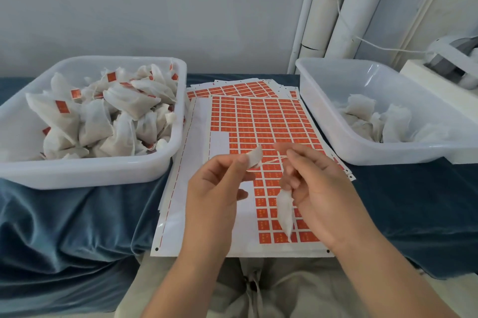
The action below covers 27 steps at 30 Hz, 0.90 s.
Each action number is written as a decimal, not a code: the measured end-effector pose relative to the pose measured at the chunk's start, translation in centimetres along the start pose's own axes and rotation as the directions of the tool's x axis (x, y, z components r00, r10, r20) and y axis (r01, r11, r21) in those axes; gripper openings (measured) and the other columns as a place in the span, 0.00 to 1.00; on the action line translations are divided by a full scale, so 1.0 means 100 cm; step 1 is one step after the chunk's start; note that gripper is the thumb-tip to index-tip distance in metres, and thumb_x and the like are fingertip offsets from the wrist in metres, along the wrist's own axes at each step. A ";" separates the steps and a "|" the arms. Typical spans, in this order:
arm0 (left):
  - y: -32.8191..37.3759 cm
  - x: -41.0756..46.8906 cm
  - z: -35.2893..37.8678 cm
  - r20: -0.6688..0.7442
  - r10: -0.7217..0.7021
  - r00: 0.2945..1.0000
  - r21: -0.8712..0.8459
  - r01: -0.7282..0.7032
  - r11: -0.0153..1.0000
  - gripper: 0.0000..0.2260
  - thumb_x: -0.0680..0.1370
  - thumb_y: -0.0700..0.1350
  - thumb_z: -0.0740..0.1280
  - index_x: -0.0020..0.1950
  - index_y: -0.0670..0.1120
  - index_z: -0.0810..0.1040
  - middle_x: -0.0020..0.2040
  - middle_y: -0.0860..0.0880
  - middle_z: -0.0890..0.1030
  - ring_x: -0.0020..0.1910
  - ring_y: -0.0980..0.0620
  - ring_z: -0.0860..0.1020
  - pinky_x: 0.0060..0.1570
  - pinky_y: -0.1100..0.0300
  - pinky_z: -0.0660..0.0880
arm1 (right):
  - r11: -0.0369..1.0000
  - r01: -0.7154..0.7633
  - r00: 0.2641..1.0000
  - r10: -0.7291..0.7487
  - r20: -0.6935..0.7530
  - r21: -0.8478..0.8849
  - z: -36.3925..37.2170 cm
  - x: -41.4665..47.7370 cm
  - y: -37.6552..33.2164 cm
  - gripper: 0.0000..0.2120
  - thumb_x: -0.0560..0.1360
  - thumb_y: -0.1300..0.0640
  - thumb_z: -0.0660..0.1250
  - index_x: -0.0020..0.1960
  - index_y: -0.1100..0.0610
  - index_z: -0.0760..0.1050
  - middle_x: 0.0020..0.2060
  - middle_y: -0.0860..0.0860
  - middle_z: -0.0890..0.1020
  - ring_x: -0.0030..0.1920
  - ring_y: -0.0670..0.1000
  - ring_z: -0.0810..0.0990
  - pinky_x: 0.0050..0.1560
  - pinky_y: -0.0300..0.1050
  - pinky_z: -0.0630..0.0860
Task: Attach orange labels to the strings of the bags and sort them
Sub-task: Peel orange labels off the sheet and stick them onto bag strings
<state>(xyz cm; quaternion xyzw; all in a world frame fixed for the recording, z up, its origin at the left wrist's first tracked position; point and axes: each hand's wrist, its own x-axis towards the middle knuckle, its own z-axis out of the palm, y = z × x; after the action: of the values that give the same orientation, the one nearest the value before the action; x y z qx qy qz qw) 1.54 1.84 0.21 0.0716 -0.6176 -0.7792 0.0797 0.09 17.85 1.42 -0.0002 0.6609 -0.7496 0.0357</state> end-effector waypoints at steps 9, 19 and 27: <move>0.004 0.010 -0.015 0.034 0.165 0.986 0.251 -0.168 0.953 0.06 0.82 0.45 0.70 0.45 0.50 0.81 0.44 0.57 0.88 0.45 0.56 0.87 0.39 0.68 0.80 | 0.883 0.278 0.960 -0.266 0.085 -0.378 -0.012 -0.015 -0.032 0.13 0.78 0.43 0.69 0.60 0.28 0.76 0.50 0.38 0.88 0.51 0.40 0.87 0.45 0.26 0.78; -0.002 0.009 -0.014 0.393 0.149 0.908 0.197 -0.241 0.950 0.09 0.84 0.40 0.68 0.45 0.50 0.81 0.48 0.53 0.87 0.51 0.51 0.86 0.48 0.63 0.82 | 0.753 0.388 0.917 -0.371 0.143 -0.532 -0.006 -0.027 -0.037 0.19 0.78 0.46 0.73 0.65 0.31 0.74 0.50 0.34 0.86 0.54 0.39 0.85 0.49 0.33 0.82; 0.004 0.004 -0.013 0.506 0.114 0.855 0.074 -0.175 0.982 0.06 0.80 0.50 0.68 0.44 0.50 0.79 0.53 0.48 0.87 0.51 0.44 0.88 0.47 0.57 0.84 | 0.747 0.386 0.919 -0.360 0.158 -0.542 -0.007 -0.022 -0.033 0.18 0.79 0.48 0.71 0.67 0.36 0.74 0.49 0.35 0.87 0.55 0.38 0.85 0.55 0.26 0.75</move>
<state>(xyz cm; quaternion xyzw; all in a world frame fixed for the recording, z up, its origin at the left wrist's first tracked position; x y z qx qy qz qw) 1.47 0.47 0.28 -0.1745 -0.6652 -0.7254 -0.0287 2.13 19.02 4.68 -0.1589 0.8376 -0.5126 -0.1020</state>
